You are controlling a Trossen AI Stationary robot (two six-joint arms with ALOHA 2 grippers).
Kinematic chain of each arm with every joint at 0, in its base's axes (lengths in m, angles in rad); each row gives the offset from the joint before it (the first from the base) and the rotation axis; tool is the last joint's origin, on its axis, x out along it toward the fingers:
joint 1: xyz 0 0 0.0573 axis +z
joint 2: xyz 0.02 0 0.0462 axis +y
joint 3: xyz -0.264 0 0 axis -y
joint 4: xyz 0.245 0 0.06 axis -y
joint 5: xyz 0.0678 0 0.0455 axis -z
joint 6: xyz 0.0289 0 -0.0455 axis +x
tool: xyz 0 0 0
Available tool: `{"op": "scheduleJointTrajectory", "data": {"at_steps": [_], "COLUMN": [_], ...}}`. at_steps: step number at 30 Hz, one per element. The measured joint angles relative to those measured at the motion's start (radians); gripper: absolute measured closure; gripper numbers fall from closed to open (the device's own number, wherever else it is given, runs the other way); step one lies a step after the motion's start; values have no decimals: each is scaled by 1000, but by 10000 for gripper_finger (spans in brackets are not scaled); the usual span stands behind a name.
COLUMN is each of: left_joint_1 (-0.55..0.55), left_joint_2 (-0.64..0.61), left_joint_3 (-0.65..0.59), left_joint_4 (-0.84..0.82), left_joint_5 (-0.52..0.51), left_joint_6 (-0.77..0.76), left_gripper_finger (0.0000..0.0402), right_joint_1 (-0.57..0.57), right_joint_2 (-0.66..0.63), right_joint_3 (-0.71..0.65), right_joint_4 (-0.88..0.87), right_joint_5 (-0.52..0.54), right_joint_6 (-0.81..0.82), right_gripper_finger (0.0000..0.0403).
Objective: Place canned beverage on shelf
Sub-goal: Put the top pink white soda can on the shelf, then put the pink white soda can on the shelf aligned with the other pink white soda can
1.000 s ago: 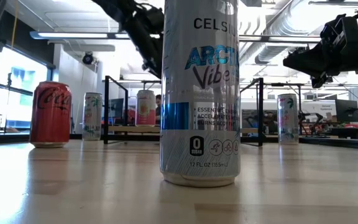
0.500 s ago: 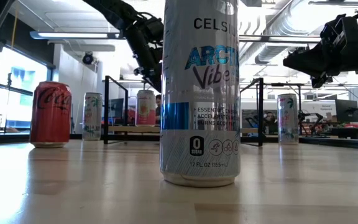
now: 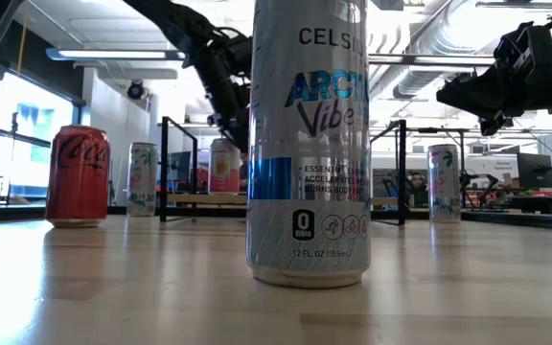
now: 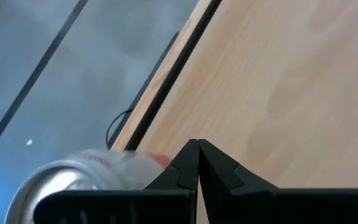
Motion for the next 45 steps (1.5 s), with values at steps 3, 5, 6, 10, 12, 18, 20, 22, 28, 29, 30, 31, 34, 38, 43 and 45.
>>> {"op": "scheduleJointTrajectory", "data": {"at_steps": [3,5,6,10,12,18,20,22,28,29,30,31,34,38,43,45], "left_joint_1": [2,2,1,1,2,14,21,25,15,5,-8,-22,-83,-199,-400,-493], "left_joint_2": [0,0,0,0,0,0,0,0,-23,-39,-59,-83,-148,-240,-335,-367], "left_joint_3": [-23,-25,-25,-25,-25,-25,-25,-25,-25,-25,-24,-24,-24,-23,-23,-23], "left_joint_4": [23,26,39,62,62,61,61,61,22,8,-11,-29,-89,-195,-391,-465], "left_joint_5": [-10,-25,-30,-33,-33,-49,-49,-52,-53,-52,-52,-52,-51,-52,-62,-74], "left_joint_6": [-10,-21,-23,-24,-24,-33,-35,-35,-15,-11,-7,-4,-11,-41,-154,-249], "left_gripper_finger": [401,401,401,401,401,401,401,401,401,401,401,401,401,401,401,401], "right_joint_1": [0,0,0,0,0,0,0,0,0,0,0,0,0,0,0,0], "right_joint_2": [0,0,0,0,0,0,0,0,0,0,0,0,0,0,0,0], "right_joint_3": [0,0,0,0,0,0,0,0,0,0,0,0,0,0,0,0], "right_joint_4": [0,0,0,0,0,0,0,0,0,0,0,0,0,0,0,0], "right_joint_5": [0,0,0,0,0,0,0,0,0,0,0,0,0,0,0,0], "right_joint_6": [0,0,0,0,0,0,0,0,0,0,0,0,0,0,0,0], "right_gripper_finger": [402,402,402,402,402,402,402,402,402,402,402,402,402,402,402,402]}}
